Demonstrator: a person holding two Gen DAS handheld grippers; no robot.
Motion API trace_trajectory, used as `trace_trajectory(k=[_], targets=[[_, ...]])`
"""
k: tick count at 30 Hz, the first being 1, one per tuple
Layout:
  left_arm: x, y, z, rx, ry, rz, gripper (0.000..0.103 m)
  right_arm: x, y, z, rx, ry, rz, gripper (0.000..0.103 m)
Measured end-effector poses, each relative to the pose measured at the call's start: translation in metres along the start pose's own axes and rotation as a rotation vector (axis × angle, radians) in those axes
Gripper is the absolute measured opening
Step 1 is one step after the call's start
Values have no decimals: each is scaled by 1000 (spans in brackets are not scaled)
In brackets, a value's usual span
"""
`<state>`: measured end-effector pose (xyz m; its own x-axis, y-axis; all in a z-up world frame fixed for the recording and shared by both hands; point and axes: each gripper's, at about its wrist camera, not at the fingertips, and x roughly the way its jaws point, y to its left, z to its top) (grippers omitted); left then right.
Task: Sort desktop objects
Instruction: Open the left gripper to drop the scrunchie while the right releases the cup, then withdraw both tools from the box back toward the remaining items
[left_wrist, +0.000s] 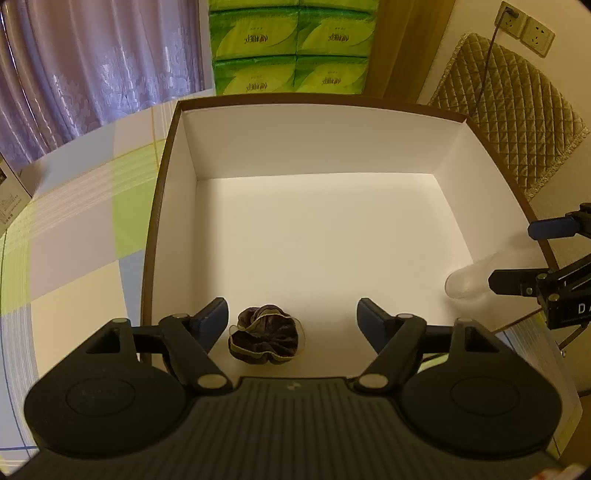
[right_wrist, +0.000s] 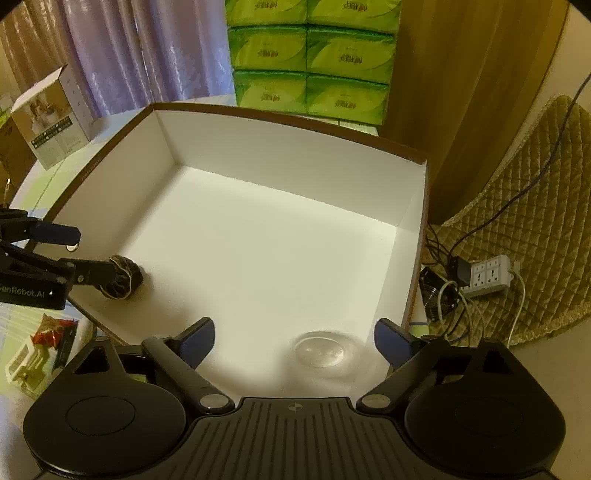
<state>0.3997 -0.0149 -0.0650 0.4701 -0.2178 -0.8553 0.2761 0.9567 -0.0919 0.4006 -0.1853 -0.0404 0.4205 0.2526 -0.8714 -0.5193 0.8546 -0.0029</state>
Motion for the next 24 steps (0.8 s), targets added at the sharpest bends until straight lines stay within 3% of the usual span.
trace_trajectory(k=[7,24], targets=[[-18,-8,-4,0,-22,5,81,-12,2,-3,20,-25,13,101],[-75,-26,-20,11,-105,18,87,-46,10,-20,49,-76,21,101]])
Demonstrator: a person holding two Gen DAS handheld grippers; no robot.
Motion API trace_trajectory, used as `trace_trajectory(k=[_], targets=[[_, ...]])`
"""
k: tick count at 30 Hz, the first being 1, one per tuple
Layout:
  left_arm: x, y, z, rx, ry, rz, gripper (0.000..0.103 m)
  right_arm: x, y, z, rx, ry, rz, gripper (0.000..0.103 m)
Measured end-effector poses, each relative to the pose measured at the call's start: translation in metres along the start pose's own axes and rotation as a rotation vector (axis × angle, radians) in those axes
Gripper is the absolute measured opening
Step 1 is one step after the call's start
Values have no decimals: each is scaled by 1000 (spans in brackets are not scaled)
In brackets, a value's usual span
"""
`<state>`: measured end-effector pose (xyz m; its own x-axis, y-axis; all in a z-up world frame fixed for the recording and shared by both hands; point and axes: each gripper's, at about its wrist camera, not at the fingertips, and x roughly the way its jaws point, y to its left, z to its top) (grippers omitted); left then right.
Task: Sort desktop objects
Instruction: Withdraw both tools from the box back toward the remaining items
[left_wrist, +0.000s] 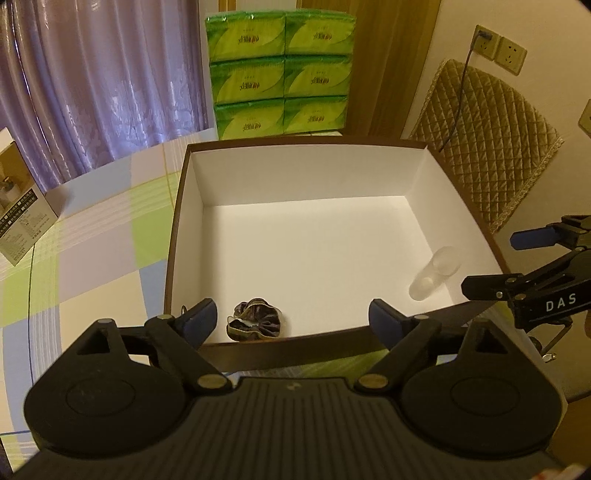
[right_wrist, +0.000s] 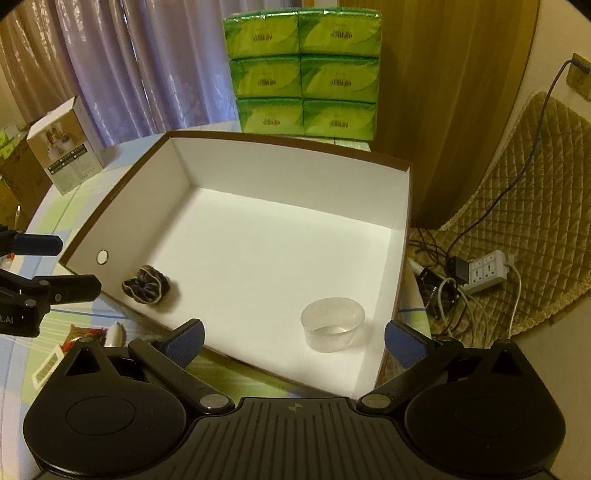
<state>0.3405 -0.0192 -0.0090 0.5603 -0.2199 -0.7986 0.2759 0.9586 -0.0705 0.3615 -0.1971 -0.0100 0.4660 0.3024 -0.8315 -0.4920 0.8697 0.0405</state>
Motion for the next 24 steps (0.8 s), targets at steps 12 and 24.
trace_trajectory(k=[12,24], targets=[[-42,-7,-17,-4,-53,15,89,-33,12,-14,6,-57,16,101],[-85,-17,-39,-4,-112,31,90,-62,37,-35,-17,-101,55,101]])
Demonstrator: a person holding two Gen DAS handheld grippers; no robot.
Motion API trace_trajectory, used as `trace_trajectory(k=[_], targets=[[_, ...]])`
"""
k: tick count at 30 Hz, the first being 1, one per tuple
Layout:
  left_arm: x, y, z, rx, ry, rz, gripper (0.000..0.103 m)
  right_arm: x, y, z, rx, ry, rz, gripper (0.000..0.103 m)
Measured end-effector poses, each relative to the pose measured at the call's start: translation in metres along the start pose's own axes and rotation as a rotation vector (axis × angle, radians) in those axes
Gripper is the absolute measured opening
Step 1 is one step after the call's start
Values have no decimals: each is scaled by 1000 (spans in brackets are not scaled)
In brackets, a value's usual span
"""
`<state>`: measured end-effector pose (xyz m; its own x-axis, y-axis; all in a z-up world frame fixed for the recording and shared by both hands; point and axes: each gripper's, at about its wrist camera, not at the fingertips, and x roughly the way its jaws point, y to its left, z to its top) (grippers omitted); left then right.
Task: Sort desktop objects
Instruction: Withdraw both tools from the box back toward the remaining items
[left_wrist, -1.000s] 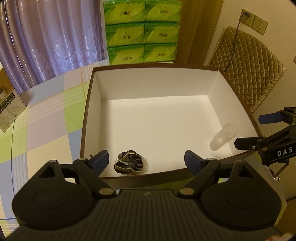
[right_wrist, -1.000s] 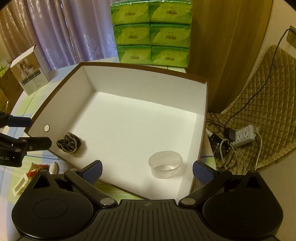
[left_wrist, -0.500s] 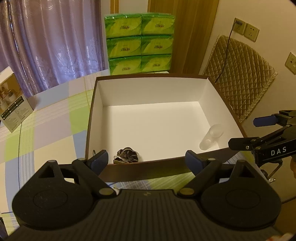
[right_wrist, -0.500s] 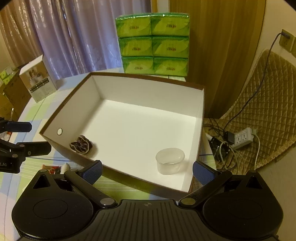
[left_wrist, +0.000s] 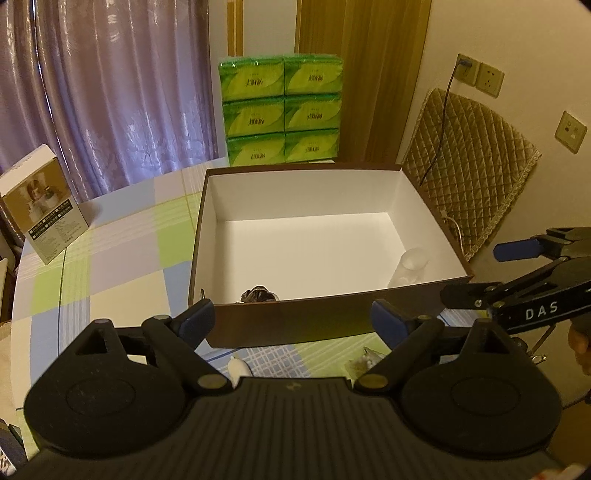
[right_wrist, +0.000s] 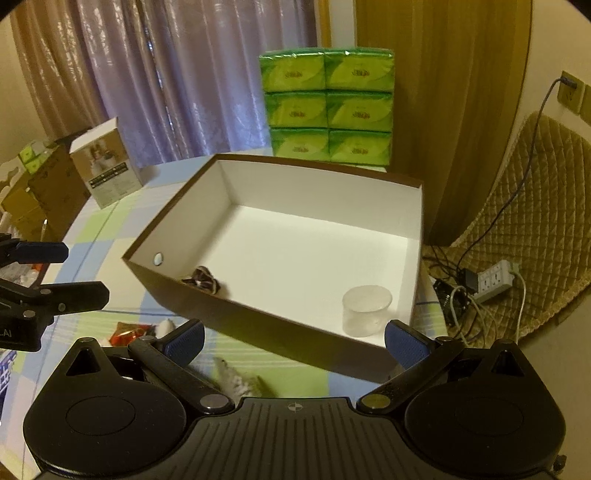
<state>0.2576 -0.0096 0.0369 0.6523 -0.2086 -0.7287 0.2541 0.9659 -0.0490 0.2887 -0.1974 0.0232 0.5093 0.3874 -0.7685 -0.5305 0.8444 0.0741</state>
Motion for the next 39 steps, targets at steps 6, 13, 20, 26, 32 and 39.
trace_trajectory(k=[6,13,20,26,32,39], targets=[[-17,-1,-12,-17,-18,12,90,-11,12,-10,-14,-14,17,101],[-33,-3,-28,-38,-28,23,90,-24,19,-21,-22,-30,29,101],[-51,1,-54,-73,-38,44,90,-35,25,-43,-36,-47,33,101],[-61,7,-82,-109,-26,46,90,-37,24,-62,-12,-33,43,101],[-67,10,-101,-116,-23,48,90,-40,25,-74,3,-26,65,101],[-71,14,-123,-109,-8,52,89,-32,31,-88,-27,10,77,101]])
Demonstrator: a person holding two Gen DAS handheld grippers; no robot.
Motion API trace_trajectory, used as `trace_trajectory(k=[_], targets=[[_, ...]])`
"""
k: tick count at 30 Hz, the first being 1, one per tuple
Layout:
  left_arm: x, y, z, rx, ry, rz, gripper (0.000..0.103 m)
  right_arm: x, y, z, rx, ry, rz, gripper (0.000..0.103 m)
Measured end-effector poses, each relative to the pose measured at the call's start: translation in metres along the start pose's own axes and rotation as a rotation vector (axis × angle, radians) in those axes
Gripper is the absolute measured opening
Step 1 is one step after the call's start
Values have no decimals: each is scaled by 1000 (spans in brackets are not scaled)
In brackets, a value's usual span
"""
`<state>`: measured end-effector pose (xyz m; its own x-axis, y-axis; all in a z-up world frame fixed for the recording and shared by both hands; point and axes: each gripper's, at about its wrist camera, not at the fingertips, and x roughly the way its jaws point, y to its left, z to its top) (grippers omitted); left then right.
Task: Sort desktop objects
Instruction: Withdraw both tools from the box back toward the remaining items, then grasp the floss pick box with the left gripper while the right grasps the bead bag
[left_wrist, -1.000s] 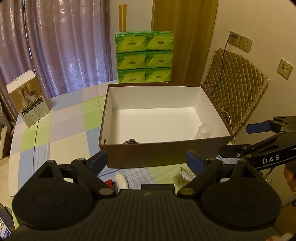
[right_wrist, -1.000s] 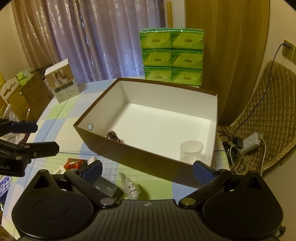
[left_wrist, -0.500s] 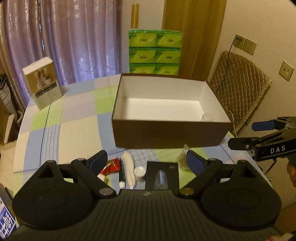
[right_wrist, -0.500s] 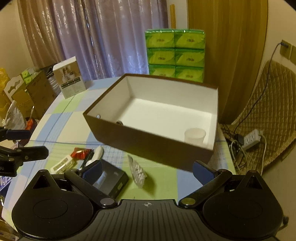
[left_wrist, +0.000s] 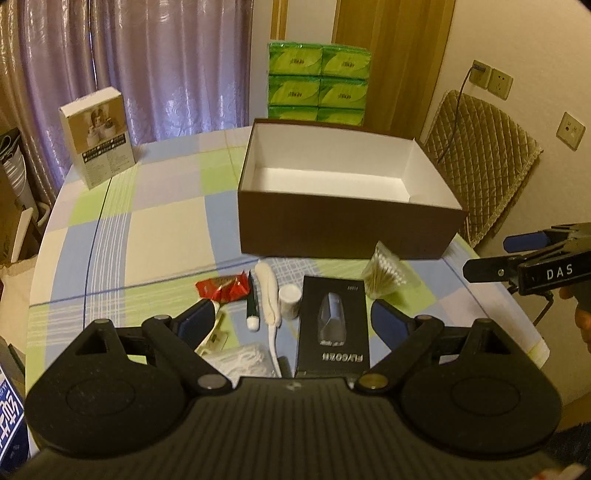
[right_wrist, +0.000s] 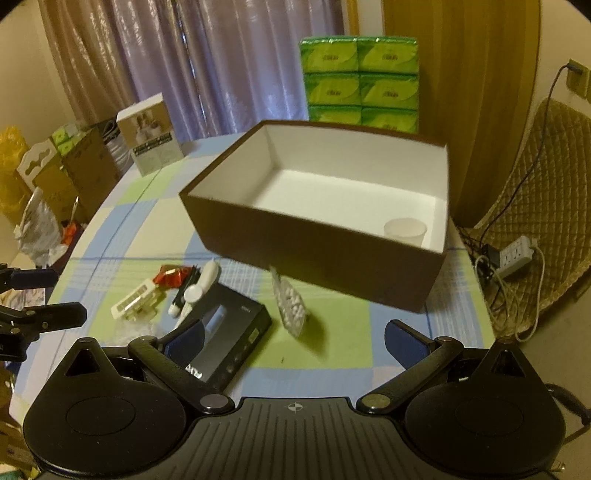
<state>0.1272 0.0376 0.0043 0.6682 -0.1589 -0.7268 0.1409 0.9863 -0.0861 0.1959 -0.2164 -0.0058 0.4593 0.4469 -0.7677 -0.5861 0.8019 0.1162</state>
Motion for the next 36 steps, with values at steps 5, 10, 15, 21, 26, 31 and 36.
trace_trajectory(k=[5,10,15,21,26,31,36], targets=[[5,6,-16,4,41,12,88,12,0,-9,6,38,6,101],[17,18,-32,1,77,10,83,22,1,-15,12,63,7,101],[33,29,-45,35,117,11,79,30,-2,-20,27,88,-4,101],[53,40,-54,97,159,2,79,38,-11,-26,63,122,-26,101],[74,44,-56,208,191,-84,79,45,-18,-31,92,149,-43,101],[97,47,-60,347,234,-141,79,50,-24,-35,118,169,-66,101],[116,48,-58,438,255,-186,79,52,-33,-40,158,189,-94,101]])
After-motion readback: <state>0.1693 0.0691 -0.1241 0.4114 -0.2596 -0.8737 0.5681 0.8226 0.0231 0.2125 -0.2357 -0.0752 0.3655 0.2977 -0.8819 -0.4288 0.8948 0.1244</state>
